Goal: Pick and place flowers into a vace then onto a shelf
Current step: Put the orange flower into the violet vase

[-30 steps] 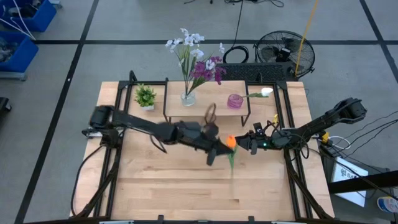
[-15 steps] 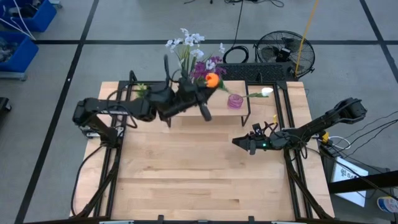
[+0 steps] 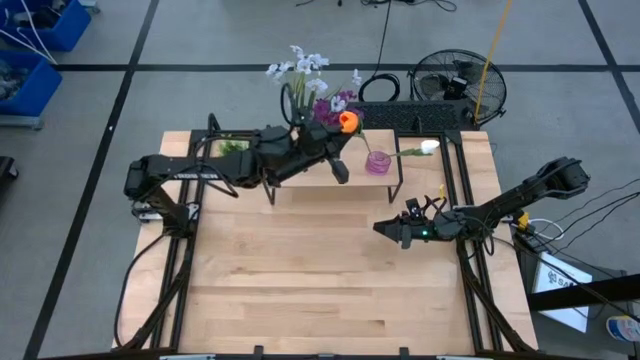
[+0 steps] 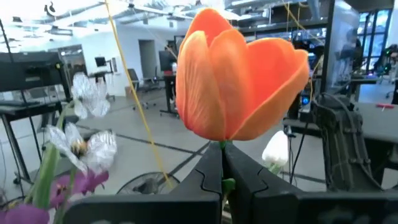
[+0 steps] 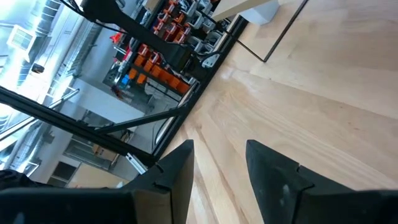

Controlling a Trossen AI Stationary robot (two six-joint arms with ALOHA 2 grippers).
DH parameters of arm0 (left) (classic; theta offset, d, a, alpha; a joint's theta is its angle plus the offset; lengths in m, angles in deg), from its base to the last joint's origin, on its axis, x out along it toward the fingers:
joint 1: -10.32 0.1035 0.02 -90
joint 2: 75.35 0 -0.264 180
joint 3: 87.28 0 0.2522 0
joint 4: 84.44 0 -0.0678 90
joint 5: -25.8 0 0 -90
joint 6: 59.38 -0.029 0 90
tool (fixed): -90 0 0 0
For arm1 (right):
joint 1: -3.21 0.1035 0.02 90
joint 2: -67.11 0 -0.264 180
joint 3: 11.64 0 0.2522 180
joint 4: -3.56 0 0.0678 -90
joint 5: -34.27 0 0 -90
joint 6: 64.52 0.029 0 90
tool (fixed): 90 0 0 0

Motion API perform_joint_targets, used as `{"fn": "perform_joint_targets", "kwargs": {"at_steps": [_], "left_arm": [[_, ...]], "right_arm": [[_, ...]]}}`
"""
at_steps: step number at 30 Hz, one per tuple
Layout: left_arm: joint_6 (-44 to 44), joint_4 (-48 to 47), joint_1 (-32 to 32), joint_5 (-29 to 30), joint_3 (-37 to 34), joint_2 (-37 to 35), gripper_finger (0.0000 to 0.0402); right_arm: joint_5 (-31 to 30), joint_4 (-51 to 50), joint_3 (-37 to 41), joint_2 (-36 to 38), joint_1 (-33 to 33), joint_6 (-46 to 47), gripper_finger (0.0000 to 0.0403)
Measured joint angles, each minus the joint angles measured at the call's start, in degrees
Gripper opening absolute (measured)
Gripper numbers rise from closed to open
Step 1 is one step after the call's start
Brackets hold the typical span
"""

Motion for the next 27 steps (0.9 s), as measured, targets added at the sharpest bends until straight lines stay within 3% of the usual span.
{"fn": "perform_joint_targets", "kwargs": {"at_steps": [20,27], "left_arm": [[0.6,2.9,-1.2,-1.8,0.0,-0.6,0.0005],[1.6,-0.7,-1.0,-1.6,0.0,-0.6,0.0005]], "right_arm": [[0.0,-2.6,0.0,0.0,0.0,-0.1,0.0141],[0.0,-2.7,0.0,0.0,0.0,0.0,0.0141]]}}
